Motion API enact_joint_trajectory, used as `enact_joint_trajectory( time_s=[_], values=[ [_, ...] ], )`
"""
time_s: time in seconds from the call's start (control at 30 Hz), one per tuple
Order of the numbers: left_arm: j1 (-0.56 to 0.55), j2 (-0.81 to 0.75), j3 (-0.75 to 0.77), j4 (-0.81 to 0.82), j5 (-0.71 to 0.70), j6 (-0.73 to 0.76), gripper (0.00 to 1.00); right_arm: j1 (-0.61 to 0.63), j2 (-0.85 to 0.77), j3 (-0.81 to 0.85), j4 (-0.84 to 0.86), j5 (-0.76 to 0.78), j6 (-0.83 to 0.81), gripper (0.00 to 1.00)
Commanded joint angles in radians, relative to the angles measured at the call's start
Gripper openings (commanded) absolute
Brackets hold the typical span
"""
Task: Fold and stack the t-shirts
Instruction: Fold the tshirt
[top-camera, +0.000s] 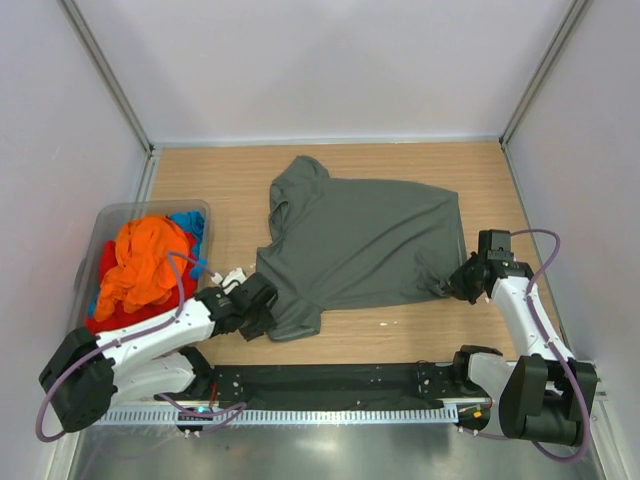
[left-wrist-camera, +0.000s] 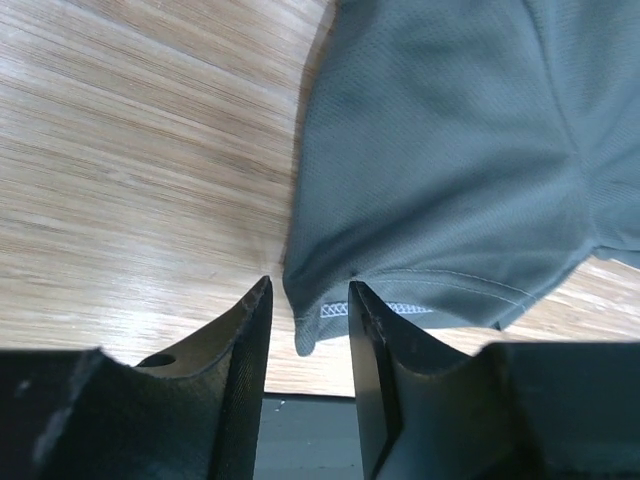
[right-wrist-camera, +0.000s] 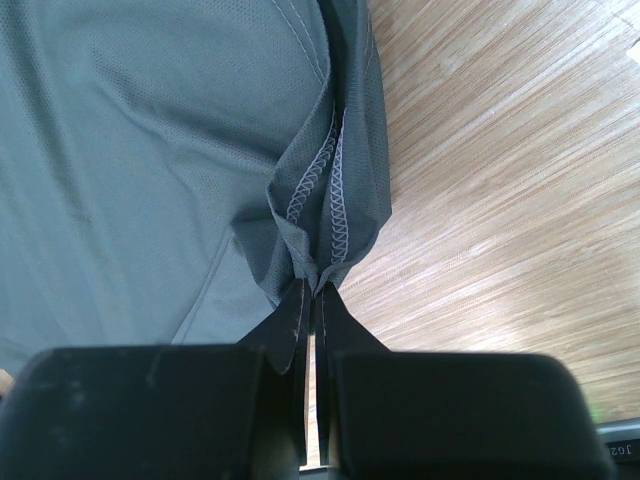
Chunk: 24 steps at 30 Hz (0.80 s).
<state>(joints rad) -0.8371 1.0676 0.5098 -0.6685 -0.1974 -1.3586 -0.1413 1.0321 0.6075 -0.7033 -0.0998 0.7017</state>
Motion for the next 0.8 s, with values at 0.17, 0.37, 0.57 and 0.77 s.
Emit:
enact_joint_trajectory(
  time_s=[0.17, 0.37, 0.57, 0.77],
  values=[
    [-0.011, -0.064, -0.01, -0.011, -0.005, -0.017, 0.38, -0.004, -0.026, -0.009, 0.019, 0.009, 0.001, 0.01],
    [-0.02, -0.061, -0.047, 0.012, -0.008, -0.03, 0.35, -0.004, -0.026, -0.005, 0.011, 0.017, 0.005, 0.01],
    [-0.025, -0.025, -0.059, 0.064, 0.004, -0.042, 0.25, -0.004, -0.03, -0.002, 0.005, 0.035, 0.013, 0.01],
    [-0.031, -0.02, 0.001, 0.055, -0.063, -0.019, 0.0, -0.004, -0.007, 0.032, -0.021, 0.066, 0.022, 0.01]
  ],
)
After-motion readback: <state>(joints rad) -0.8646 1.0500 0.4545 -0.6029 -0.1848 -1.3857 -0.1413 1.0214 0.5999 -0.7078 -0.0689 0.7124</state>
